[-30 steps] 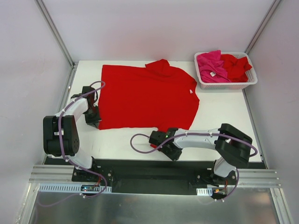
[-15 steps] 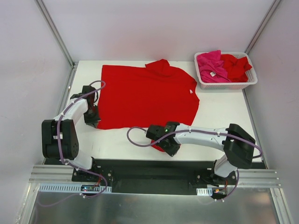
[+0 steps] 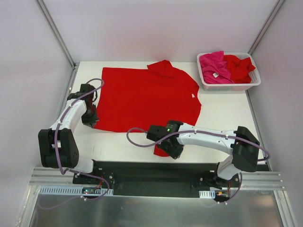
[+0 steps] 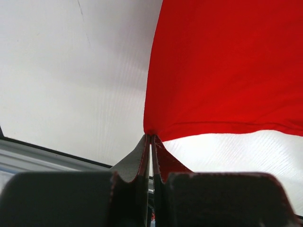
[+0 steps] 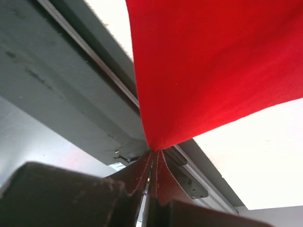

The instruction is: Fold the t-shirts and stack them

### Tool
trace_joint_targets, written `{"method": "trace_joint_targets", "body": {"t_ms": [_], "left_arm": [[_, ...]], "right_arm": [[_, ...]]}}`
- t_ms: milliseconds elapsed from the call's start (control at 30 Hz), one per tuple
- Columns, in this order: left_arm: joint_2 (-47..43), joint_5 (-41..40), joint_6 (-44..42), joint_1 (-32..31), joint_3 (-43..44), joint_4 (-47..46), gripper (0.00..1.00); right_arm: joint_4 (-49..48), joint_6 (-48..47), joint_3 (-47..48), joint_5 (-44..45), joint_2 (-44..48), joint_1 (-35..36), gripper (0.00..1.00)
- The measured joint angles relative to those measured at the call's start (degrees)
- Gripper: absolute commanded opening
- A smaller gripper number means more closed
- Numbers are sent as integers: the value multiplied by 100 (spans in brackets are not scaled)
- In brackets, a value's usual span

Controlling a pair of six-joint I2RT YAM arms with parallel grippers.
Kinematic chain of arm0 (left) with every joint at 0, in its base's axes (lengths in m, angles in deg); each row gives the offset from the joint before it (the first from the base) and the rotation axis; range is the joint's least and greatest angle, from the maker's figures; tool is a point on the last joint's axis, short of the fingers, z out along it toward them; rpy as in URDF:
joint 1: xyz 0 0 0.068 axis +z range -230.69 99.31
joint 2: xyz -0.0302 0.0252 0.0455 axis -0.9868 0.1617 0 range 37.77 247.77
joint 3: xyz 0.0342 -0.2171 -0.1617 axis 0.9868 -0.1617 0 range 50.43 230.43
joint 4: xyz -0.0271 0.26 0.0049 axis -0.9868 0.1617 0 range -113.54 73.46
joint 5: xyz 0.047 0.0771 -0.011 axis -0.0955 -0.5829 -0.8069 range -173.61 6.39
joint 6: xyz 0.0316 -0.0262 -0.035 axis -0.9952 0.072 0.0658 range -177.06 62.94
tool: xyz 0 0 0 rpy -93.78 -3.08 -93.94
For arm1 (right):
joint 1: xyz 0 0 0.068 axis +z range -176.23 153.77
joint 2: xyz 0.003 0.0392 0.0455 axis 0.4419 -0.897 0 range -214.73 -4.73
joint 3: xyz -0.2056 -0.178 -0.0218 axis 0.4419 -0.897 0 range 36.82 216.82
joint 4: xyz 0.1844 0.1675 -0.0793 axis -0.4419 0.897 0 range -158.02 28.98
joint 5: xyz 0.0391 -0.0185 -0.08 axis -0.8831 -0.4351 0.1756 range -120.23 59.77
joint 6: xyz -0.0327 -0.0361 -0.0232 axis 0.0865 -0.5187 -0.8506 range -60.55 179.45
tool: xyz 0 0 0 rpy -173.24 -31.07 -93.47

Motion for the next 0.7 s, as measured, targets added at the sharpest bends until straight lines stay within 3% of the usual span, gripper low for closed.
{"method": "trace_joint_targets", "body": {"t_ms": [700], "left_arm": [[-597,-162,590,0,74,1001,0]], "right_arm": [[1012,234,671,-540,396,428,1]]}}
